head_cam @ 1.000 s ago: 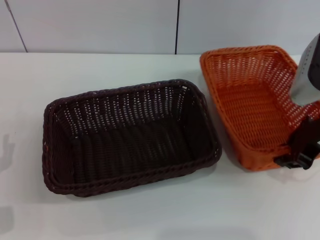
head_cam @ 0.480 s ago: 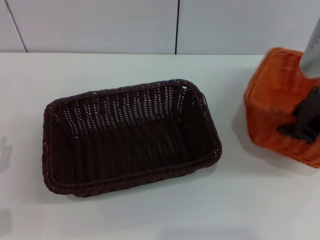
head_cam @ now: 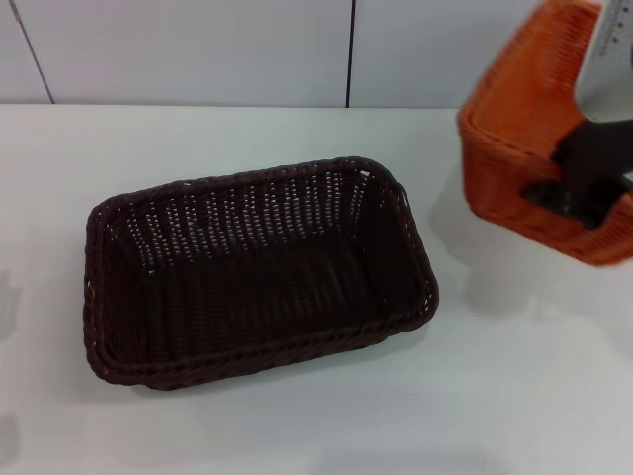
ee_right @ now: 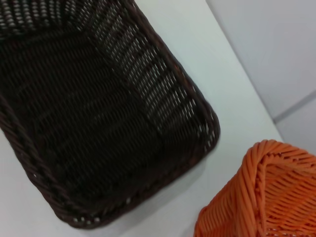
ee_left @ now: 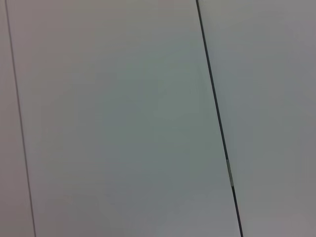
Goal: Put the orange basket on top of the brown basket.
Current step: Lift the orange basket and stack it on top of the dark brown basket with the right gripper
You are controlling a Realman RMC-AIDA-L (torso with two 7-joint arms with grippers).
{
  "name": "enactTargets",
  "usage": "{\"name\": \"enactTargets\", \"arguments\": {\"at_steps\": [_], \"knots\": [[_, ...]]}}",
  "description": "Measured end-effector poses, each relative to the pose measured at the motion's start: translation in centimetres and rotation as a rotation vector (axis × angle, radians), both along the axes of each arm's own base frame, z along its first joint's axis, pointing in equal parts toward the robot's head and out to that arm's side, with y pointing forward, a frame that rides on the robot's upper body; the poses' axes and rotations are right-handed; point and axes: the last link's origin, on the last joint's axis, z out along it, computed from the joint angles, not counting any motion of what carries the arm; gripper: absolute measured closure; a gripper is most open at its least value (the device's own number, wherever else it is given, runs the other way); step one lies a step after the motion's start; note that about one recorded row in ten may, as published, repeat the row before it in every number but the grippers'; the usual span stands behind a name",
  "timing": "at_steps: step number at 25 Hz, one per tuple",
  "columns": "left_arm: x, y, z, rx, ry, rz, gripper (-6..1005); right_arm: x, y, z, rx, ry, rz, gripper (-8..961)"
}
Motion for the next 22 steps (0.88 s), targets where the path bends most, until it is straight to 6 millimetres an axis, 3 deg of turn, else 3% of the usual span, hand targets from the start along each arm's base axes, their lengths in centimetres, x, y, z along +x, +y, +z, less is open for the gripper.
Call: {"name": "enactTargets", "arguments": {"at_steps": [3,4,5,9,15,22], "knots": [[-0.1,0.0,0.1,0.005,-0.022,-0.002,197,-1.3,-0.3,-0.9,-0.039,-0.048,0.130,791],[-0.2,-0.1,0.1,0.006,-0.029,-0.001,197,-2.0,-1.0,-1.5,-0.074,-0.096,0.265,791],[-0.2,-0.1,0.1,0.006,-0.029,-0.001,197,-2.0,-1.0,-1.5,-0.074,-0.096,0.265,791],[-0.4,-0.5,0.1,0.014,-0.054,0.002,197,-3.0,-3.0,-3.1,-0.165,-0.227,0.593,791],[-0.4,-0.8,0.0,0.021,-0.067,0.002,197,-2.2,-3.9,-4.4,-0.278,-0.385,0.854,790],[-0.1,-0.7,-0.1,0.038,-0.102,-0.002,197,-1.8,-3.5,-4.5,-0.226,-0.455,1.050,790]]}}
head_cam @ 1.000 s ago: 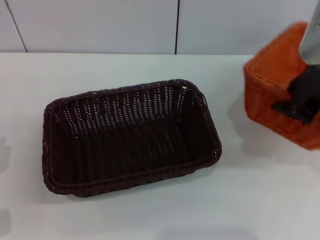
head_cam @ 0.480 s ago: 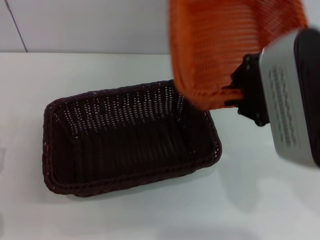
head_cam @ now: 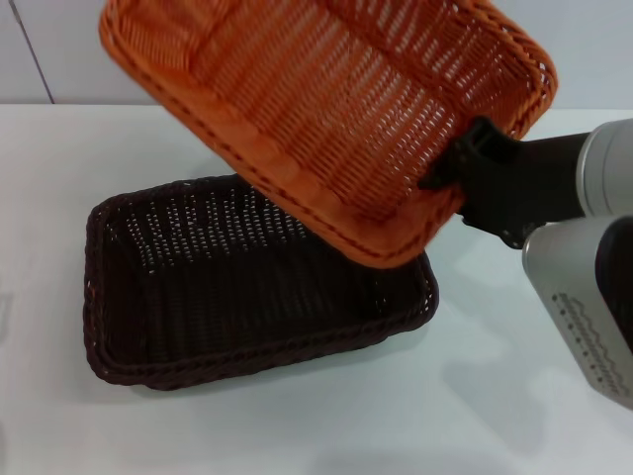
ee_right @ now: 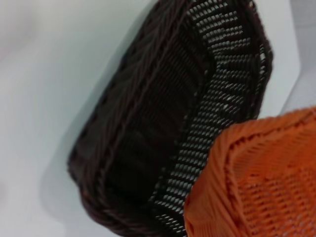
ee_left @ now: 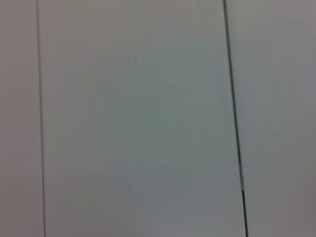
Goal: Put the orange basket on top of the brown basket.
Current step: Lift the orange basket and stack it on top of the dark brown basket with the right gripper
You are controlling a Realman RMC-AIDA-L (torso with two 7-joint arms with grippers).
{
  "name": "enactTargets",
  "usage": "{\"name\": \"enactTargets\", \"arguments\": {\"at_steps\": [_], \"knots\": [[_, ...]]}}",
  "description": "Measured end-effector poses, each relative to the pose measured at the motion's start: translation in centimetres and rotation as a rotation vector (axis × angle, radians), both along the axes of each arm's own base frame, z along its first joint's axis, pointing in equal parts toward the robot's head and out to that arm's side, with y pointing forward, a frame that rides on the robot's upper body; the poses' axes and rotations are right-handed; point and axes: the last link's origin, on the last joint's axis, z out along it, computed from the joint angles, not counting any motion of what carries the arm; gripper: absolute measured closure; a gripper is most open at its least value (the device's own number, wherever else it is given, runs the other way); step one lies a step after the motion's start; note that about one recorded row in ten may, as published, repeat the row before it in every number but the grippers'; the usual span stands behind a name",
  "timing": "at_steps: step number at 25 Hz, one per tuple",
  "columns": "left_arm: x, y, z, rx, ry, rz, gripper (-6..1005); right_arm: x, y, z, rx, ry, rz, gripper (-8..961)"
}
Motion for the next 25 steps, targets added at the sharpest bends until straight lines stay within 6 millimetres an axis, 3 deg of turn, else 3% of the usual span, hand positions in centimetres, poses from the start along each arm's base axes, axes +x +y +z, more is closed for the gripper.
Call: {"name": "enactTargets", "arguments": {"at_steps": [7,25], "knots": [[0.4,0.2,-0.3,0.011,-0.039,-0.002,197,1.1,-0.9,-2.3,-0.083,-0.053,0.202,791],[0.4,0.3,-0.5,0.027,-0.076,0.014,197,3.7,-0.2,-3.0,-0.082,-0.119,0.230,789]]}}
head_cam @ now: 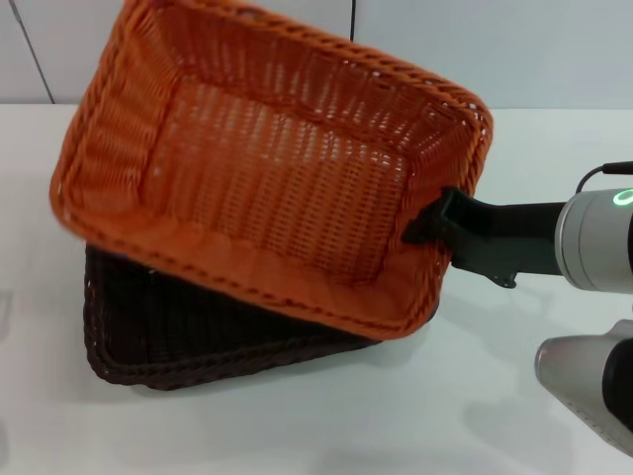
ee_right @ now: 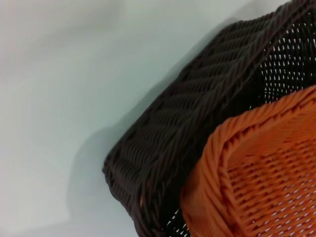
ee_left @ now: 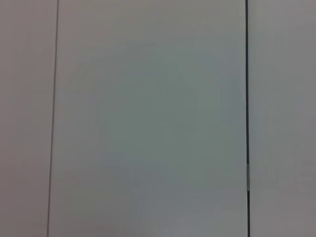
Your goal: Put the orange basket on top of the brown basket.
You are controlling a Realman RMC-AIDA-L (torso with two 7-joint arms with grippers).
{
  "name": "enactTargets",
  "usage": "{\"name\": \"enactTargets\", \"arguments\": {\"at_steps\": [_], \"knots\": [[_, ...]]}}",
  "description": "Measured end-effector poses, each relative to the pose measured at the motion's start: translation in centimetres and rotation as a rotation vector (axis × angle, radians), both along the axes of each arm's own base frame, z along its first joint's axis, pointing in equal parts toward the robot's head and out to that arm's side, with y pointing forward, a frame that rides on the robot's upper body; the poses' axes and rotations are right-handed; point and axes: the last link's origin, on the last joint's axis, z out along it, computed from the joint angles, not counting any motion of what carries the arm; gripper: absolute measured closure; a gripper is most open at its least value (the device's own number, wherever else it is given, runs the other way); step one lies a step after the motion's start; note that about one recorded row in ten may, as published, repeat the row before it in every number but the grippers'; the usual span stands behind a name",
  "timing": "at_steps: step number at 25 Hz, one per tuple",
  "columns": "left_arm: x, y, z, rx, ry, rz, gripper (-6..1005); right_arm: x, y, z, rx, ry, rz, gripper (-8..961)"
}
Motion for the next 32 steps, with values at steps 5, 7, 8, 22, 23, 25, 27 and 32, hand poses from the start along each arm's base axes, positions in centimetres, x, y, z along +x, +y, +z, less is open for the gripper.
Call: {"name": "enactTargets", "arguments": {"at_steps": [5,7,8,22,23,25,27,32], "knots": [[0.0,0.0,-0.3,-0.002,-0.015,0.006,197,0.1,-0.1,-0.1,-0.008,-0.004,-0.003,788],[0.0,-0.1,-0.4,-0.003,-0.016,0.006,197,0.3,-0.3,-0.3,-0.014,0.002,-0.022,788],[0.0,-0.1,-0.4,-0.003,-0.016,0.006,197,0.3,-0.3,-0.3,-0.014,0.002,-0.022,787],[0.3,0.1,-0.5,-0.013,-0.017,-0.009,197,0.8,-2.1,0.1,-0.014,0.009,-0.042,575],[0.3,0.2,-0.5,-0.014,-0.015,-0.010,197,0.7,-2.3,0.1,-0.016,0.010,-0.042,538],[0.4,0.4,-0.4,-0.017,-0.011,-0.014,197,0.5,-3.0,0.2,-0.027,0.011,-0.041,464],[0.4,0.5,-0.4,-0.019,-0.008,-0.017,197,0.4,-4.3,-0.1,-0.052,0.014,-0.040,427],[0.5,0.8,-0.4,-0.027,0.002,-0.023,197,0.7,-6.0,-1.3,-0.099,0.015,-0.056,427]]}}
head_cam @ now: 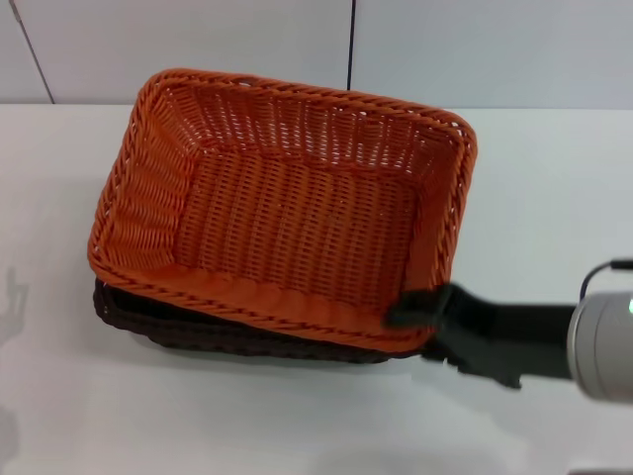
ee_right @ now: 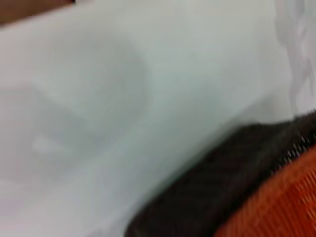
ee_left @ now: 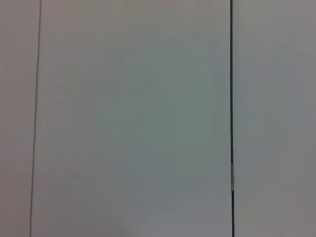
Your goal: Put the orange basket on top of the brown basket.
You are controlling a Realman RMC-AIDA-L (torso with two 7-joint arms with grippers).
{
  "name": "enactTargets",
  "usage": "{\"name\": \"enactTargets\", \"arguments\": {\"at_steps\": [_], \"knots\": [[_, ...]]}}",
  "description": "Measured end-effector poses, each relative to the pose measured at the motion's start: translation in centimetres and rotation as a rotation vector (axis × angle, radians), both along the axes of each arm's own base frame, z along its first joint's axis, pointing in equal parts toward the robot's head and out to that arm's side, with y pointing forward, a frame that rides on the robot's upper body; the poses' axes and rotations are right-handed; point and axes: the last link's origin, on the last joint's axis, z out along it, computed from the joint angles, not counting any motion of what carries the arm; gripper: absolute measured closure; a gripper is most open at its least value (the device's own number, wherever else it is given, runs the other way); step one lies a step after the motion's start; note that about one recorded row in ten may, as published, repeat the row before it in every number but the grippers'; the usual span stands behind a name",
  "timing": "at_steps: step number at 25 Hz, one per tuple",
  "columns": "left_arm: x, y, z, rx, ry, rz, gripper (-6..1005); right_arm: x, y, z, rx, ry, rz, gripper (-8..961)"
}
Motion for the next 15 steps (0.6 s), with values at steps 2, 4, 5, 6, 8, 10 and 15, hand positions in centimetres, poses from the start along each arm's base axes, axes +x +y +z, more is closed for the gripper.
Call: {"name": "enactTargets", "arguments": {"at_steps": [2,4,5,6,8,10,15], "knots": [[0.0,0.1,0.0,-0.004,0.003,0.000,197,0.1,-0.3,-0.2,-0.009,-0.001,-0.005,427],[0.0,0.1,-0.1,-0.007,0.004,-0.001,197,0.2,-0.8,-0.5,-0.022,0.003,-0.009,427],[0.0,0.1,-0.1,-0.009,0.005,-0.004,197,-0.2,-1.3,-1.0,-0.046,0.059,-0.018,427],[0.0,0.1,-0.1,-0.008,0.006,-0.004,197,-0.2,-1.3,-1.0,-0.046,0.059,-0.018,427],[0.1,0.1,0.0,-0.005,0.008,-0.007,197,-1.4,-1.5,-1.3,-0.066,0.194,-0.056,427],[0.1,0.1,0.0,-0.003,0.009,-0.009,197,-3.5,-0.3,-1.4,-0.062,0.520,-0.179,427],[-0.1,0.1,0.4,0.008,0.014,-0.004,197,-3.3,7.0,3.6,0.195,1.337,-0.615,427]]}}
